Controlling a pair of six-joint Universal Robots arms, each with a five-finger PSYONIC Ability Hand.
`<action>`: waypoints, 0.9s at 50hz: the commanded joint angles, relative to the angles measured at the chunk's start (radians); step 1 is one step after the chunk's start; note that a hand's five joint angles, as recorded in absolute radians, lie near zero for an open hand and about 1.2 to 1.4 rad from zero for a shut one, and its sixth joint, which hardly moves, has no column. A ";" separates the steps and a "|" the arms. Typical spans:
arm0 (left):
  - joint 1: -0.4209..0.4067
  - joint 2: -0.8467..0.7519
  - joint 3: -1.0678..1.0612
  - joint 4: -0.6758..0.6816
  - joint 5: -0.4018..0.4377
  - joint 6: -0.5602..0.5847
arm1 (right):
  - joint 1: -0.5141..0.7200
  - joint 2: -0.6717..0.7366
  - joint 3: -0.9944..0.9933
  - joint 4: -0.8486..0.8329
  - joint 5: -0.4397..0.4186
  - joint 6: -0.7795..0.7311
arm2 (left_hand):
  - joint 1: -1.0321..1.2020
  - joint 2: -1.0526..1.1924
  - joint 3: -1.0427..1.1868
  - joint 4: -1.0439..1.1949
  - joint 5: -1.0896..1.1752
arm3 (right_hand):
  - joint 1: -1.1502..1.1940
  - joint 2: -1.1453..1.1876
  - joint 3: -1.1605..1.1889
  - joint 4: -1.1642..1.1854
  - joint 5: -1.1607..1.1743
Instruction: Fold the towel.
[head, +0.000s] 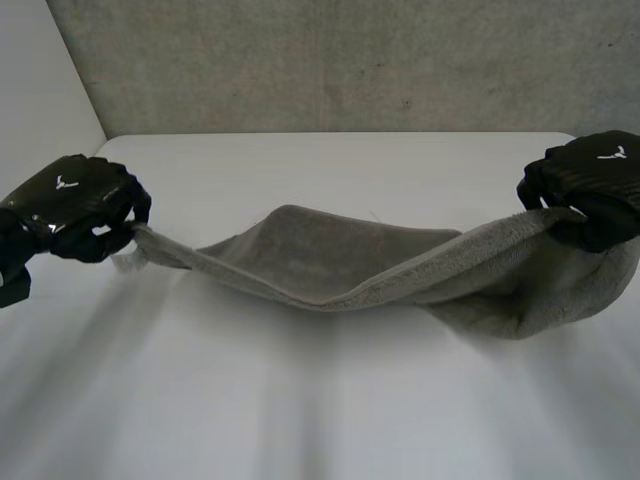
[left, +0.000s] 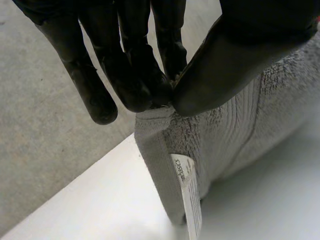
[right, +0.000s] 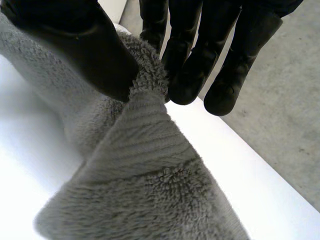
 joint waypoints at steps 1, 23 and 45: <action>-0.139 -0.271 0.156 0.114 -0.120 -0.129 | 0.117 0.302 -0.172 -0.033 0.105 -0.058 | 0.091 0.051 0.056 0.043 0.062 | 0.068 0.087 0.069 0.055 0.063; -0.388 -0.414 1.055 0.401 -0.550 -0.536 | 0.348 0.486 -0.864 -0.743 0.432 0.344 | 0.091 0.051 0.056 0.043 0.062 | 0.068 0.087 0.069 0.055 0.063; -0.244 -0.550 0.367 0.462 -0.284 -0.231 | 0.299 0.484 -0.151 -0.755 0.178 -0.103 | 0.091 0.051 0.056 0.043 0.062 | 0.068 0.087 0.069 0.055 0.063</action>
